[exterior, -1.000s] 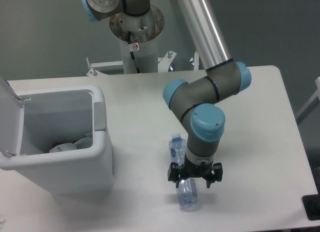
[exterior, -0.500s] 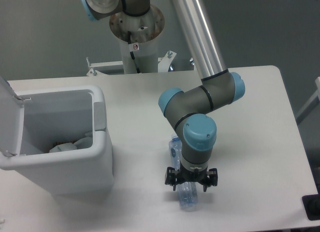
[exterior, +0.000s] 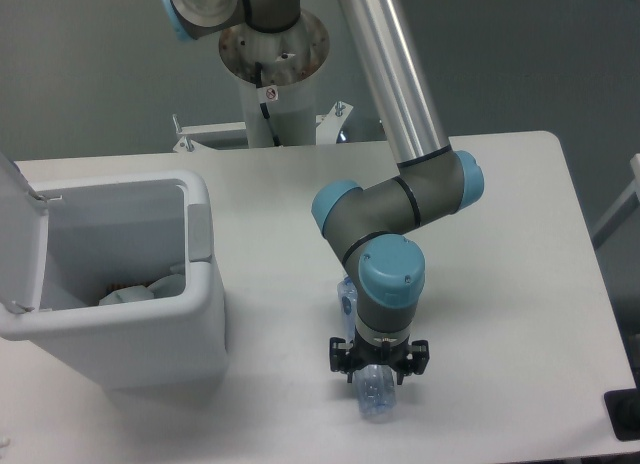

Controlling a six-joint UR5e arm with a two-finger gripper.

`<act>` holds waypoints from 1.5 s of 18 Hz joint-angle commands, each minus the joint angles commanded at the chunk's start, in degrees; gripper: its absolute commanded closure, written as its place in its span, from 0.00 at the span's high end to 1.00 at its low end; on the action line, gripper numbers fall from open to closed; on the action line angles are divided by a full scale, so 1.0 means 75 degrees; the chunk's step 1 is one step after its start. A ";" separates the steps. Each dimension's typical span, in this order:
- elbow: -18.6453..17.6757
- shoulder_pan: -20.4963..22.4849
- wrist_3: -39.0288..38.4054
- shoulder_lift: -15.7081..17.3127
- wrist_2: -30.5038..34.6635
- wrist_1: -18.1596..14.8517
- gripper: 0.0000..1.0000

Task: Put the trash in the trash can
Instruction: 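Lower the gripper around the bottle and close on it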

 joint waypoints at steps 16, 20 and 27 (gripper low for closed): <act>0.0000 0.0000 0.0047 0.0106 0.0035 -0.0035 0.51; 0.0012 0.0000 0.0059 0.0141 0.0035 -0.0035 0.48; 0.0163 0.0023 0.0070 0.0374 -0.0023 -0.0012 0.48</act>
